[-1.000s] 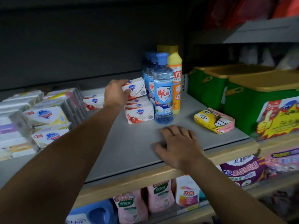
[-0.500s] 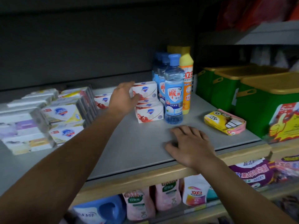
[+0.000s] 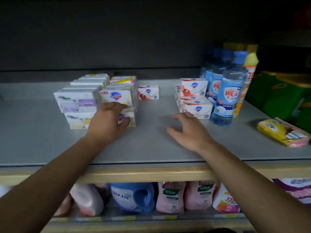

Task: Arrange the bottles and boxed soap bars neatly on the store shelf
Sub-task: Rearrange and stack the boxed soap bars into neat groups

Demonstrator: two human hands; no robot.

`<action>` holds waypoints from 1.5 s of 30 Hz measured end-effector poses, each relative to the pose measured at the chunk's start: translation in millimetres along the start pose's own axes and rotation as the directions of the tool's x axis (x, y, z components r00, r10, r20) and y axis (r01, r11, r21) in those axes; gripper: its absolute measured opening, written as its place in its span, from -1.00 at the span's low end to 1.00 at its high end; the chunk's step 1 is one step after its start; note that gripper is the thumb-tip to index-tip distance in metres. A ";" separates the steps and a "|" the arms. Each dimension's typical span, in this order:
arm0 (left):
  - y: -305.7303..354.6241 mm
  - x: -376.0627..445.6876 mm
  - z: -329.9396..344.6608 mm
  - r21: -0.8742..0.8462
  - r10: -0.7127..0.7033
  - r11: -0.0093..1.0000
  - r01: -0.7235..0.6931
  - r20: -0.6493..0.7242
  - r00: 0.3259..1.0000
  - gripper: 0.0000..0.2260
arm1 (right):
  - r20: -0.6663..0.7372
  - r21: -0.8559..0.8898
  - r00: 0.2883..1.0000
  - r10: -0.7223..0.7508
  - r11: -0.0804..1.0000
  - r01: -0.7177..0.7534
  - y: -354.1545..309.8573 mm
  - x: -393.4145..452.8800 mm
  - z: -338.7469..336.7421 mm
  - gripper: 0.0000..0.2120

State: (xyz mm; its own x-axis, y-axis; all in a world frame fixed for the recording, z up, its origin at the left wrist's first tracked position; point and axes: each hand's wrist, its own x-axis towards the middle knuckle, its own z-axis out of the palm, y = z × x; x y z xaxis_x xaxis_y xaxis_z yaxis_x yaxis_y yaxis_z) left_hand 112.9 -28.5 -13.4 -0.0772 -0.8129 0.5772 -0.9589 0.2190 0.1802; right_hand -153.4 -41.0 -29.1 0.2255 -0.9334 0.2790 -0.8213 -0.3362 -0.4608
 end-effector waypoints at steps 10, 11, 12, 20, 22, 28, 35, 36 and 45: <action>-19.0 -10.8 15.9 -0.082 0.044 0.995 -0.052 -0.100 0.994 -0.60 | -0.035 -0.119 0.997 -0.070 0.991 0.065 -40.9 131.4 53.2 -0.41; -20.1 -10.6 16.9 -0.095 0.038 0.994 -0.049 -0.114 0.993 -0.61 | -0.047 -0.123 0.997 -0.069 0.990 0.063 -42.5 144.3 58.1 -0.41; -20.6 -10.1 18.0 -0.112 0.026 0.993 -0.040 -0.127 0.992 -0.63 | -0.060 -0.132 0.996 -0.070 0.989 0.062 -43.5 156.9 62.5 -0.41; -25.2 -4.6 25.6 -0.167 -0.015 0.986 -0.015 -0.176 0.984 -0.69 | -0.030 -0.285 0.999 0.018 0.958 -0.026 -27.9 236.2 78.9 -0.28; -26.1 -3.5 26.6 -0.172 -0.013 0.985 -0.019 -0.184 0.983 -0.68 | 0.005 -0.302 0.999 0.045 0.952 -0.041 -22.3 242.1 83.4 -0.29; -24.6 -4.7 25.5 -0.198 -0.032 0.980 -0.005 -0.185 0.982 -0.67 | -0.183 -0.279 0.983 -0.032 0.960 -0.021 -29.0 236.7 90.5 -0.52; -26.5 -5.5 25.6 -0.197 -0.036 0.980 0.001 -0.174 0.984 -0.65 | -0.197 -0.466 0.963 -0.185 0.881 0.075 -35.8 182.7 60.5 -0.59; -26.5 -5.8 25.9 -0.195 -0.036 0.981 0.002 -0.173 0.984 -0.65 | -0.194 -0.454 0.960 -0.200 0.886 0.093 -37.4 169.5 54.0 -0.59; -10.1 -11.1 6.6 -0.166 0.007 0.986 -0.033 -0.155 0.988 -0.60 | -0.194 -0.119 0.965 -0.174 0.981 0.152 -47.1 29.3 -7.0 -0.67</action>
State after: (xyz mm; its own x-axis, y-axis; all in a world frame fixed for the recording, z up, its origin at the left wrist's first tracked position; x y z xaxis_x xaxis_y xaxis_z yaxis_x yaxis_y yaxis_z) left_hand 121.7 -25.3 -26.9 -0.0409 -0.7178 0.6951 -0.8972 0.3325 0.2906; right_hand -111.7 -51.6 6.6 0.2584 -0.8185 0.5131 -0.8339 -0.4571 -0.3093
